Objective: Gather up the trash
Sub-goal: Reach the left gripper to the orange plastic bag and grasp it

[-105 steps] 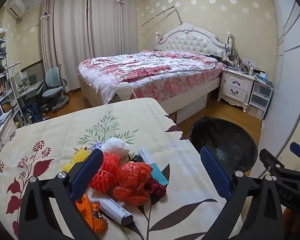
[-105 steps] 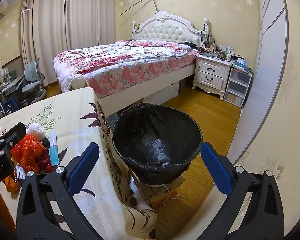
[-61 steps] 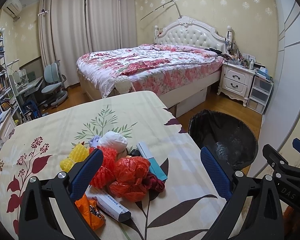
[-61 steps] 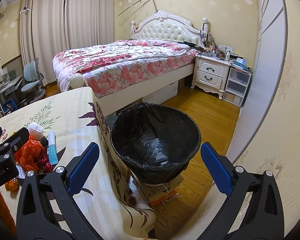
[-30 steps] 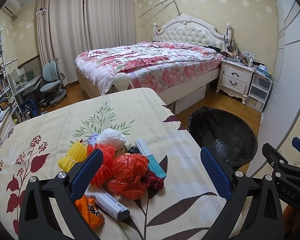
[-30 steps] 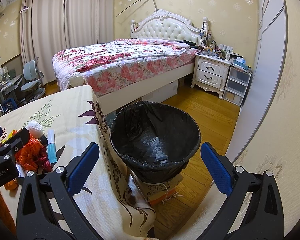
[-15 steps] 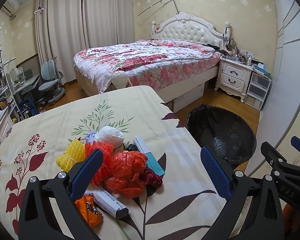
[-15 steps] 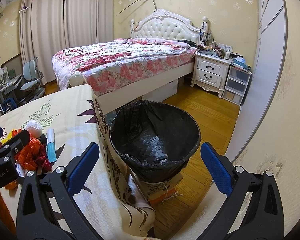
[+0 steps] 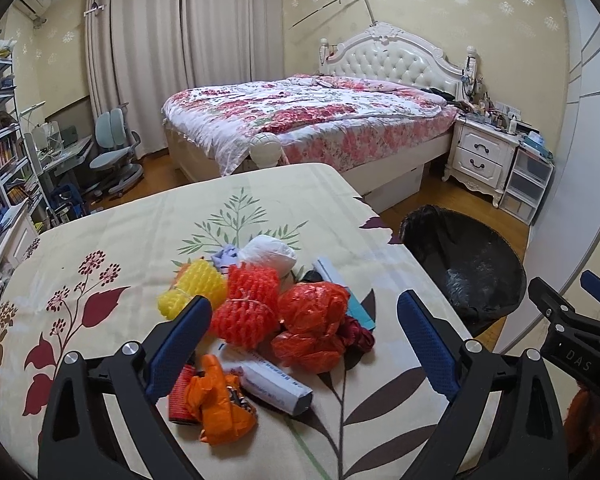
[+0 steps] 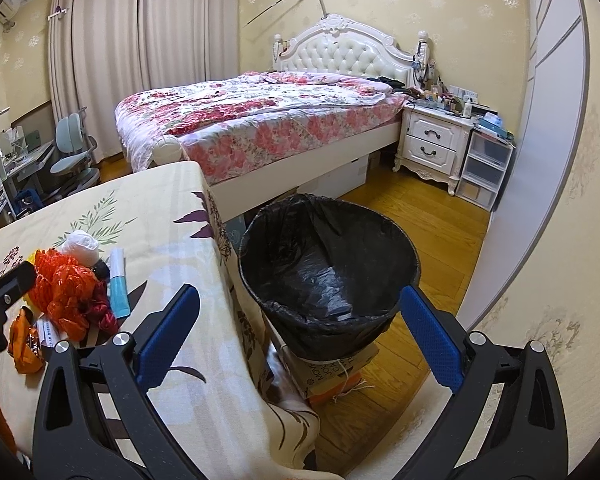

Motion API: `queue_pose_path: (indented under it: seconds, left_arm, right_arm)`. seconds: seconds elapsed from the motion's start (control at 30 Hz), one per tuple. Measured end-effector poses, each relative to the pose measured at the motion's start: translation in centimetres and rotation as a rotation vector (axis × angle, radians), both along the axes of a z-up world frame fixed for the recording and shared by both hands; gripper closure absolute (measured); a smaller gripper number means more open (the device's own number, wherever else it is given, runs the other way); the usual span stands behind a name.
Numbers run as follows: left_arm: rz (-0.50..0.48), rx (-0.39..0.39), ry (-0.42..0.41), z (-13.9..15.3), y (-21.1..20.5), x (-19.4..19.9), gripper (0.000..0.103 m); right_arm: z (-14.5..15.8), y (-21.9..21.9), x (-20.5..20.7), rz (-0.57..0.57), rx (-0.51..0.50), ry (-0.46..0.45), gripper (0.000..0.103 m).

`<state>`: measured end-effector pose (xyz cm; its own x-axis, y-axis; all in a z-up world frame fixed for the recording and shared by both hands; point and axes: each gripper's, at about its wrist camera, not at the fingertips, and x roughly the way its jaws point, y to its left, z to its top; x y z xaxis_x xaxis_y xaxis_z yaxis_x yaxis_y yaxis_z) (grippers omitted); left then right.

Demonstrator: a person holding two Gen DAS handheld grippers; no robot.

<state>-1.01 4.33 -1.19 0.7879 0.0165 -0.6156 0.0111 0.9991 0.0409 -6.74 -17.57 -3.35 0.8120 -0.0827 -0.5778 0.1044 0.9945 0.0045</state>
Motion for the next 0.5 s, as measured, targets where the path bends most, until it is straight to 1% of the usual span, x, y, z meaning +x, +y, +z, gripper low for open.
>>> queue_pose_path:
  seconds: [0.03, 0.1, 0.17, 0.2, 0.4, 0.47, 0.5]
  left_arm:
    - [0.008, 0.002, -0.002, 0.1, 0.6, -0.2, 0.010]
    - [0.025, 0.008, -0.008, 0.3, 1.7, -0.7, 0.010]
    - [0.046, 0.014, -0.012, 0.5, 2.9, -1.2, 0.010]
    - [0.054, 0.015, -0.013, 0.5, 3.5, -1.4, 0.011]
    - [0.095, 0.032, 0.013, -0.2, 6.0, -2.7, 0.016]
    - [0.102, 0.042, 0.028, -0.8, 6.5, -3.4, 0.018]
    - [0.104, 0.045, 0.036, -1.1, 6.7, -3.6, 0.019]
  right_arm:
    - [0.0, 0.3, 0.0, 0.008, -0.002, 0.002, 0.011]
    - [0.0, 0.9, 0.2, 0.022, 0.000, 0.011, 0.014]
    - [0.2, 1.4, 0.4, 0.034, 0.003, 0.017, 0.020]
    - [0.2, 1.6, 0.3, 0.040, 0.004, 0.018, 0.025]
    - [0.5, 3.2, 0.1, 0.091, -0.002, 0.028, 0.027]
    - [0.4, 3.8, -0.1, 0.108, -0.009, 0.033, 0.030]
    - [0.4, 4.1, -0.1, 0.117, -0.012, 0.039, 0.033]
